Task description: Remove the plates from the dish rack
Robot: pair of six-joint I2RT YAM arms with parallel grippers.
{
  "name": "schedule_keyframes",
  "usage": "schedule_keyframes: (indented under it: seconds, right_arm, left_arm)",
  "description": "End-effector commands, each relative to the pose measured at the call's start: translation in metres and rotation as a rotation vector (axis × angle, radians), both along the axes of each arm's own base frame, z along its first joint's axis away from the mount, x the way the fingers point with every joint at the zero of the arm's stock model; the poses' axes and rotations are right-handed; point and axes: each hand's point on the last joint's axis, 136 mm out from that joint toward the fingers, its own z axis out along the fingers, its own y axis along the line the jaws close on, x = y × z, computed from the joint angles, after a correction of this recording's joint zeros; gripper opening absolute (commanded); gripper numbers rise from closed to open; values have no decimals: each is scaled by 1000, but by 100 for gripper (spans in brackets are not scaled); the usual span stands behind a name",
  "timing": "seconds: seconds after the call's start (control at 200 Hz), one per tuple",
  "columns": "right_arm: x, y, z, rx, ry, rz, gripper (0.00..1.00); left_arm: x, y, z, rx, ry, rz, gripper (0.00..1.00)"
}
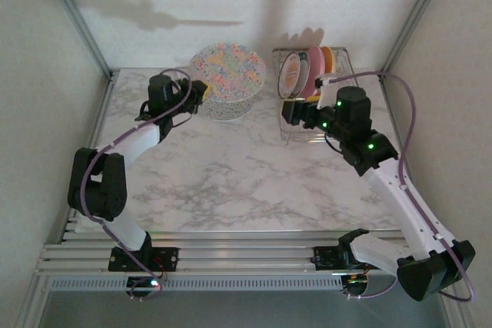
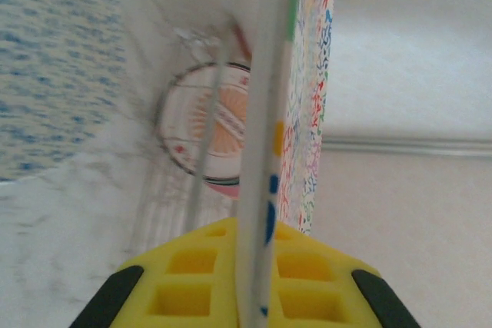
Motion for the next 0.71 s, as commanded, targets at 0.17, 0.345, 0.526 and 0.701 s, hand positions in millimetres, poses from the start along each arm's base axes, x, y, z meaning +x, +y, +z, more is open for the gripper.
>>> schedule_keyframes:
  seconds: [0.17,0.345,0.526,0.701]
  right_arm:
    - [5,33,-13,-15,-106,85,86]
    - [11,39,-16,-27,-101,90,86]
    - [11,40,-20,-38,-94,95,86]
    - [11,40,-23,-31,-86,98,86]
  left_arm:
    - [10,24,-26,49,-86,99,0]
    - [18,33,-60,77,-47,134,0]
    - [28,33,-80,85,-21,137,0]
    - [37,32,-94,90,2,134,0]
